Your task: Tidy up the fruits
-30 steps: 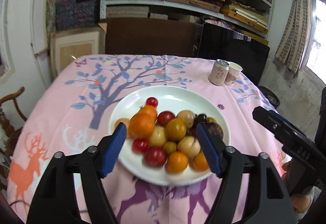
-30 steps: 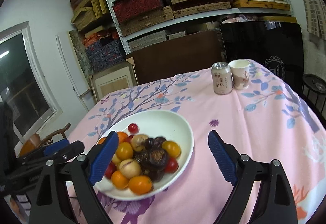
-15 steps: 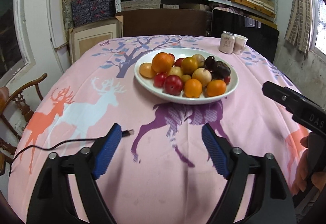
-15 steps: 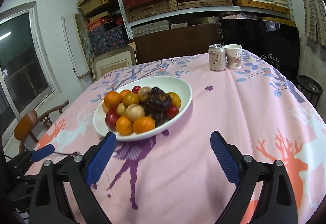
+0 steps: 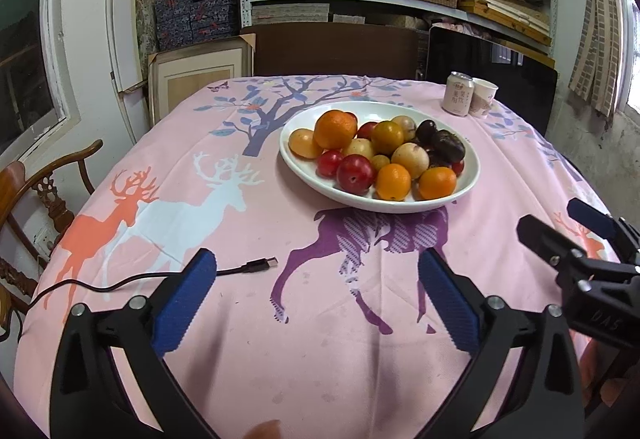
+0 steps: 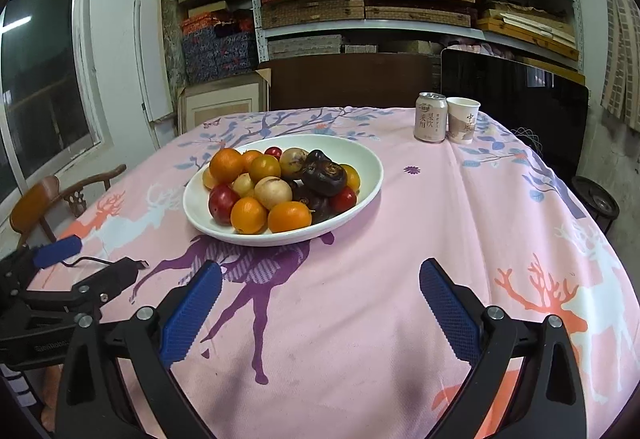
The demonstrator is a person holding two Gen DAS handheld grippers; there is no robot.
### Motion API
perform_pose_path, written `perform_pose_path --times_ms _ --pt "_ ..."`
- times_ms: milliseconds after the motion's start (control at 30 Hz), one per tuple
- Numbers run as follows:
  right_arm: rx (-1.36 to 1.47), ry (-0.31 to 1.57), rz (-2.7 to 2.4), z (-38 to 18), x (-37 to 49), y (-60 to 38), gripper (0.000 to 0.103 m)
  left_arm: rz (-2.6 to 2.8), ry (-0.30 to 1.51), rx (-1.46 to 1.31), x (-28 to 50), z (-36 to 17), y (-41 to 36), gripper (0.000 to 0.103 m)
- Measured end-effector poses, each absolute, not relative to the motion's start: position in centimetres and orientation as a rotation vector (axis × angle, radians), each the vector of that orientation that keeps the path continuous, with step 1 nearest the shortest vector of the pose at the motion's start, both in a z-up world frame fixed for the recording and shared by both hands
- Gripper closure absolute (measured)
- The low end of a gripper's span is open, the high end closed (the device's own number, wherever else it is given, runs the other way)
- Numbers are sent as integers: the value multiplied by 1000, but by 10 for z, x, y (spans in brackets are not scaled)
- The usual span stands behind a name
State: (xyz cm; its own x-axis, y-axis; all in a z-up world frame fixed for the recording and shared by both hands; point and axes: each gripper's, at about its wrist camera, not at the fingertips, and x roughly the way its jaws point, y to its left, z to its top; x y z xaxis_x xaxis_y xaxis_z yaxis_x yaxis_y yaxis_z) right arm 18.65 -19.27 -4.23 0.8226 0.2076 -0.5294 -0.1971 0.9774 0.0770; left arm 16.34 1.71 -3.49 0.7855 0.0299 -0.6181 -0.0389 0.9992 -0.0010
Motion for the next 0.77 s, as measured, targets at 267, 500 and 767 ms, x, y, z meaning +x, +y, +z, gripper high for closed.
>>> perform_pose_path --times_ms 267,500,767 --pt "25 549 215 -40 184 -194 3 13 715 -90 167 -36 27 4" --pt "30 551 211 -39 184 -195 3 73 661 30 164 -36 13 4" --pt "26 554 212 -38 183 -195 3 63 658 1 162 -35 15 4"
